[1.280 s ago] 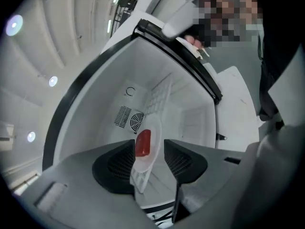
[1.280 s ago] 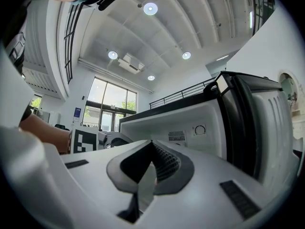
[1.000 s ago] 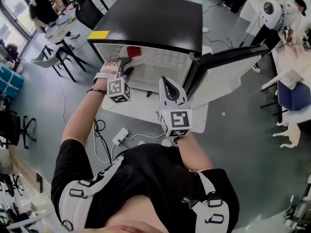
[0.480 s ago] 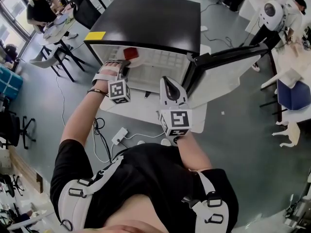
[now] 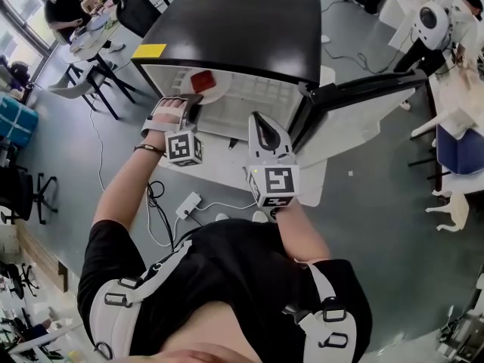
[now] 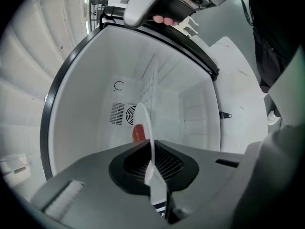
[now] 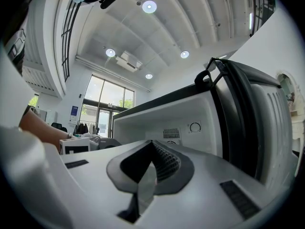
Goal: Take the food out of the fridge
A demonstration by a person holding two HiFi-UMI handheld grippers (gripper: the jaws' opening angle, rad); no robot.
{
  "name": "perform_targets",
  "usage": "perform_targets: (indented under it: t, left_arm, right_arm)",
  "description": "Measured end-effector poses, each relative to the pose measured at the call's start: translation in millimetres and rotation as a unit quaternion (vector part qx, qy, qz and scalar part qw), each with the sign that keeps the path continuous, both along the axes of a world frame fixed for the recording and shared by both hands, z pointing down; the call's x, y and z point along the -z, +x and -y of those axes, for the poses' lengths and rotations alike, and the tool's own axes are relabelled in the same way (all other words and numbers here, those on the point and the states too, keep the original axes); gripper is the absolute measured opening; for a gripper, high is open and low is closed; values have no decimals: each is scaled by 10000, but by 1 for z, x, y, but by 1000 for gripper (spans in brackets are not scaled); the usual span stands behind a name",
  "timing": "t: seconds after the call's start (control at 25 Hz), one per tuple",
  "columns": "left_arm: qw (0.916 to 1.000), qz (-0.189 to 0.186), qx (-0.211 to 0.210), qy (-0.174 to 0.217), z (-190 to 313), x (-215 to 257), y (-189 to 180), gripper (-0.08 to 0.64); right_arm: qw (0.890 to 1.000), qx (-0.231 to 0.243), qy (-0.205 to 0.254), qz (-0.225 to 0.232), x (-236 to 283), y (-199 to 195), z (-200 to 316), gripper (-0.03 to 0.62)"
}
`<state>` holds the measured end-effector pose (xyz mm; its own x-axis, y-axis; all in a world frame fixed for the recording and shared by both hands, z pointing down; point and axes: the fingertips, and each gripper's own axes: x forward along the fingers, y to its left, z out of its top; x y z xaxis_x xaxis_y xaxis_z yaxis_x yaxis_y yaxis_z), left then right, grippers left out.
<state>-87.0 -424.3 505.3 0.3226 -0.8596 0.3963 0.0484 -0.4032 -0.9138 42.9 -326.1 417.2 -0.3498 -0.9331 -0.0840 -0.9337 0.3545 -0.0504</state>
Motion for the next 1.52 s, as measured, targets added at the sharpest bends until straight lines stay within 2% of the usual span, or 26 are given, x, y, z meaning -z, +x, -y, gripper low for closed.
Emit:
perform_targets:
  t: [0.28, 0.4, 0.8, 1.36, 1.52]
  left_arm:
    - [9999, 106, 56, 110, -5, -2, -16, 17]
    - [9998, -43, 82, 162, -12, 5, -19, 17]
    - [9990, -27, 320, 316, -55, 20, -47, 17]
    - [9948, 114, 990, 202, -116, 20, -99, 17]
    - [9942, 194, 1044, 181, -129, 18, -105, 17]
  right_arm:
    - [9999, 121, -23, -30, -2, -11, 8, 8]
    - [9999, 152, -6, -63, -1, -16, 11, 8]
    - [9994, 320, -108, -46, -4, -36, 25, 8]
    - [9960, 808, -350, -148, -21, -85, 33, 7]
    - [9949, 907, -383, -199, -24, -96, 29, 6]
